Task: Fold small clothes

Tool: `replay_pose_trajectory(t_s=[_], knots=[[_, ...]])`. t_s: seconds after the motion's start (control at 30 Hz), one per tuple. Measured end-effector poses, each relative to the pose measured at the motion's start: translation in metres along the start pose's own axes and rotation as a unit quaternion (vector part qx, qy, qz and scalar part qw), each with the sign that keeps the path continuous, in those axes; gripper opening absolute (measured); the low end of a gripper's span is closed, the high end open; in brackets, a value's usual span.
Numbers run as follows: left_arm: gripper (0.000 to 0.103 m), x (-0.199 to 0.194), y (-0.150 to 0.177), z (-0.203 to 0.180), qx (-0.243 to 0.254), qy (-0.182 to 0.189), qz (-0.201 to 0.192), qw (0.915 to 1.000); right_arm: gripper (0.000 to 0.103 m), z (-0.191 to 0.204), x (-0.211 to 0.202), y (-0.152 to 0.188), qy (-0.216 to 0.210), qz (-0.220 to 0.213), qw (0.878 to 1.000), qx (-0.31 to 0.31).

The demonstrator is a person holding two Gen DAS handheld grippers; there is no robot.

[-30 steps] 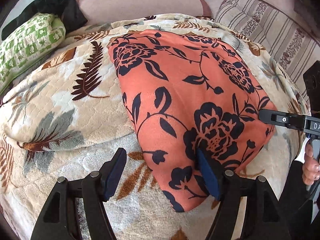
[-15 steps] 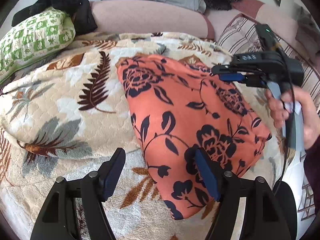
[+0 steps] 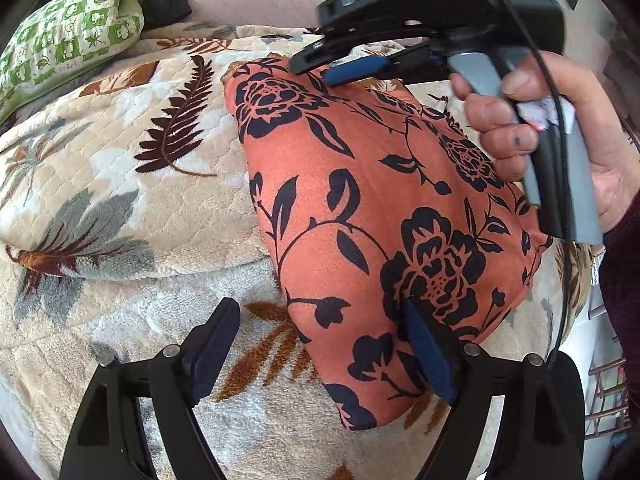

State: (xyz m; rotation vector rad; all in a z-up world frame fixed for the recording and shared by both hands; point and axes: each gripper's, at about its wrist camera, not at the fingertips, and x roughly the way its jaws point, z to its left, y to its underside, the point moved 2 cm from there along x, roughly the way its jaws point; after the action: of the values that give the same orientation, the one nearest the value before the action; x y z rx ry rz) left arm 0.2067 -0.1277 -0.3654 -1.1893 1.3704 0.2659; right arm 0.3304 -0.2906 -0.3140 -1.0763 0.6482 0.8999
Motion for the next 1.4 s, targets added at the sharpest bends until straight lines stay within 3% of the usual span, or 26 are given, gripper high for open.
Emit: replay_pose_trajectory(t_s=[0.13, 0.2, 0.33, 0.5, 0.6, 0.67, 0.77, 0.9, 0.97, 1.07, 1.2, 1.4], knots=[[0.084, -0.002, 0.001, 0.002, 0.005, -0.006, -0.006, 1.0000, 0.039, 0.012, 0.067, 0.001, 0.029, 0.078, 0.996, -0.019], [0.084, -0.002, 0.002, 0.003, 0.002, 0.002, -0.001, 1.0000, 0.039, 0.015, 0.066, -0.001, 0.028, 0.065, 0.997, -0.037], [0.084, -0.006, 0.000, 0.001, 0.004, 0.003, -0.004, 1.0000, 0.039, 0.005, 0.044, 0.002, 0.001, 0.055, 0.998, 0.006], [0.084, -0.035, -0.004, 0.002, -0.001, 0.000, -0.056, 0.9984, 0.039, -0.007, -0.024, 0.030, -0.033, -0.012, 0.999, 0.030], [0.084, -0.040, -0.003, 0.007, -0.009, -0.033, -0.065, 0.9973, 0.039, -0.017, -0.064, 0.059, -0.014, -0.036, 0.999, 0.033], [0.086, -0.025, 0.003, 0.010, -0.006, -0.065, -0.036, 0.9972, 0.039, -0.027, -0.088, 0.082, 0.008, -0.050, 0.998, 0.031], [0.092, -0.013, 0.011, 0.008, -0.016, -0.063, -0.023, 0.9976, 0.039, -0.043, -0.116, 0.123, 0.063, -0.070, 0.995, 0.039], [0.092, -0.023, 0.024, -0.004, -0.011, -0.093, -0.044, 0.9947, 0.039, -0.071, -0.095, 0.179, 0.080, -0.020, 0.994, 0.074], [0.091, -0.033, 0.030, -0.008, -0.024, -0.107, -0.062, 0.9920, 0.039, -0.074, -0.101, 0.192, 0.070, -0.067, 0.993, 0.065], [0.091, -0.044, 0.037, -0.013, -0.034, -0.117, -0.083, 0.9890, 0.039, -0.076, -0.108, 0.196, 0.062, -0.071, 0.991, 0.097], [0.091, -0.056, 0.047, -0.020, -0.016, -0.154, -0.095, 0.9833, 0.039, -0.075, -0.109, 0.206, 0.064, -0.074, 0.991, 0.087], [0.091, -0.073, 0.043, -0.017, -0.047, -0.148, -0.124, 0.9801, 0.040, -0.073, -0.107, 0.216, 0.059, -0.081, 0.991, 0.090]])
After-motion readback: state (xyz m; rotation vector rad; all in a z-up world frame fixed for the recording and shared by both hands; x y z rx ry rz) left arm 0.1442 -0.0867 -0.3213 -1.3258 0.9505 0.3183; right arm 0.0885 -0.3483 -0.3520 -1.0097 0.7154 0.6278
